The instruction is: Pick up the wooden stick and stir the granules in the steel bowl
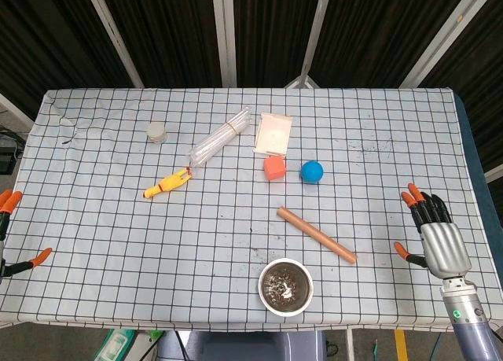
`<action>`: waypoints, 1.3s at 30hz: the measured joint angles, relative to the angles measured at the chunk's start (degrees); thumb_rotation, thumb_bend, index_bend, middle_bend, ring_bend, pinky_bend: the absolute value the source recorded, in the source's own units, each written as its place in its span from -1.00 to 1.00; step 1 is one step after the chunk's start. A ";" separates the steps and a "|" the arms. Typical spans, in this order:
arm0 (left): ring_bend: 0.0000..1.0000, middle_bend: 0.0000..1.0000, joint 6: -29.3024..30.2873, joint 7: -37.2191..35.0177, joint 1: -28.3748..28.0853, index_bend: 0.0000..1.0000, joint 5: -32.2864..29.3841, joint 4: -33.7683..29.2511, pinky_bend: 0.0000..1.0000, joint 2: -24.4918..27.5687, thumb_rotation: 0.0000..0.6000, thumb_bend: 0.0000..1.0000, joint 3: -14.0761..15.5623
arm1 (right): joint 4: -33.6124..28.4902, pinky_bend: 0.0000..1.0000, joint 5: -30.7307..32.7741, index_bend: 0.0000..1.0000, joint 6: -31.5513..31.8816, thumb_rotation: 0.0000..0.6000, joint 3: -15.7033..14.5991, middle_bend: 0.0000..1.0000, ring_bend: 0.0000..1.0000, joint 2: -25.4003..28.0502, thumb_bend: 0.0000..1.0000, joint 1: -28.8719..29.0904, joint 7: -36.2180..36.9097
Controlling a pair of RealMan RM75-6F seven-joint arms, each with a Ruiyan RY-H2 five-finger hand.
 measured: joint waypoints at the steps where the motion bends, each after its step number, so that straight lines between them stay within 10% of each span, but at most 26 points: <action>1: -1.00 -1.00 0.01 -0.05 0.04 -1.00 0.00 -0.08 -1.00 0.05 1.00 -0.76 0.03 | -0.16 -1.00 -0.09 -1.00 -0.03 1.00 0.03 -0.98 -1.00 -0.01 -0.42 -0.05 -0.04; 18: -1.00 -1.00 -0.57 -1.78 -0.17 -1.00 -0.22 0.04 -1.00 0.34 1.00 -0.76 -0.13 | -9.54 -1.00 3.14 -0.69 -5.94 1.00 4.01 -0.62 -0.68 -2.70 -0.42 4.93 -10.47; 39: -1.00 -1.00 -2.31 -4.86 -0.50 -1.00 -1.82 0.19 -1.00 1.36 1.00 -0.76 -0.58 | -2.05 -0.93 21.07 -0.34 -16.37 1.00 9.76 -0.38 -0.48 -27.63 -0.42 19.86 -37.23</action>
